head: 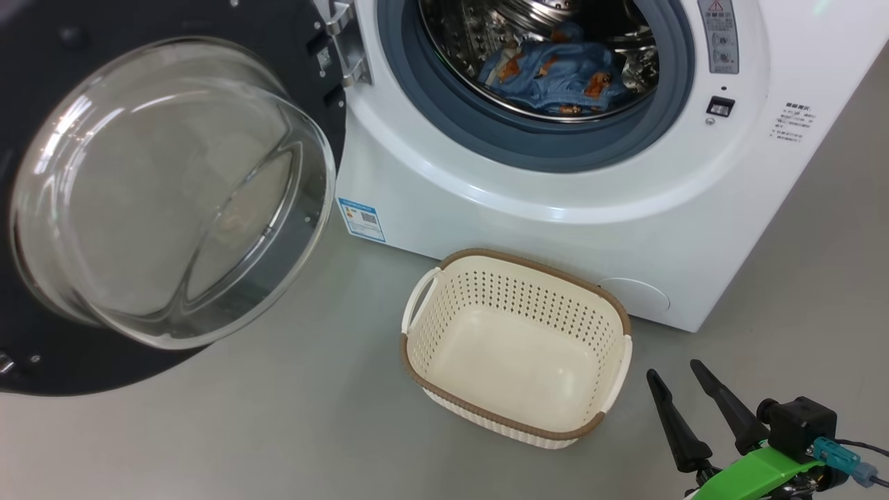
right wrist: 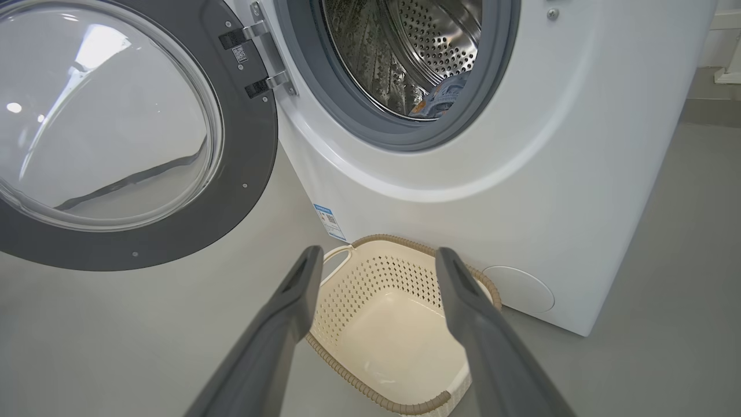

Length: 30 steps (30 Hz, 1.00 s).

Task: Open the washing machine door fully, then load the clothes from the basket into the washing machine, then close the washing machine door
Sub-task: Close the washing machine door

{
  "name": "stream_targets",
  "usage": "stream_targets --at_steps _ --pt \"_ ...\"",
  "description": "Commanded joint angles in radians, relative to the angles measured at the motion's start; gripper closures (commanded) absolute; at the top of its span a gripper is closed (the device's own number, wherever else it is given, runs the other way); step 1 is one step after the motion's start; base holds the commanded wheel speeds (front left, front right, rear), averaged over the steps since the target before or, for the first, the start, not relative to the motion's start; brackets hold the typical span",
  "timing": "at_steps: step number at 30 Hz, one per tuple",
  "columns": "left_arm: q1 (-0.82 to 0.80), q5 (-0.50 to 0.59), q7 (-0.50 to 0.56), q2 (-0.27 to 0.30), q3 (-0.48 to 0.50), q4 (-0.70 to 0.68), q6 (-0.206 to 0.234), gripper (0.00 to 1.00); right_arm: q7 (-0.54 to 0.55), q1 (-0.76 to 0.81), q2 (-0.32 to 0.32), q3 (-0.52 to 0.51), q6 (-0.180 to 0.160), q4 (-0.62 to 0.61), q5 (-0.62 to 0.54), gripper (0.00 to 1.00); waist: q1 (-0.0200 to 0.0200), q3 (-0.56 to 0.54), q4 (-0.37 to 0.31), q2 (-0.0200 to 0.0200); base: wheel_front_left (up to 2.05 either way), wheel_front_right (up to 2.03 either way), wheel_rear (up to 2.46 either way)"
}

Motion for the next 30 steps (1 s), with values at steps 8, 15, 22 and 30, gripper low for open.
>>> stream_targets --at_steps 8,15,22,30 --pt "-0.153 -0.267 0.018 0.217 -0.044 0.281 -0.002 1.0 -0.012 -0.045 -0.009 0.018 0.003 -0.03 -0.012 0.0 0.0 0.046 -0.018 -0.0001 0.0 0.0 0.0" --pt "-0.25 -0.516 0.266 0.302 -0.143 0.486 -0.002 1.0 -0.012 -0.055 -0.011 0.022 0.003 -0.024 -0.015 0.0 0.0 0.063 -0.015 -0.0001 0.0 0.0 0.0" --pt "-0.298 -0.656 0.483 0.341 -0.206 0.601 -0.002 1.0 -0.012 -0.059 -0.014 0.029 0.003 -0.021 -0.016 0.0 0.0 0.07 -0.013 -0.0001 0.0 0.0 0.0" --pt "-0.293 -0.768 0.701 0.342 -0.247 0.634 -0.002 1.0 -0.012 -0.054 -0.009 0.033 0.003 -0.018 -0.012 0.0 0.0 0.061 -0.015 -0.0001 0.0 0.0 0.0"
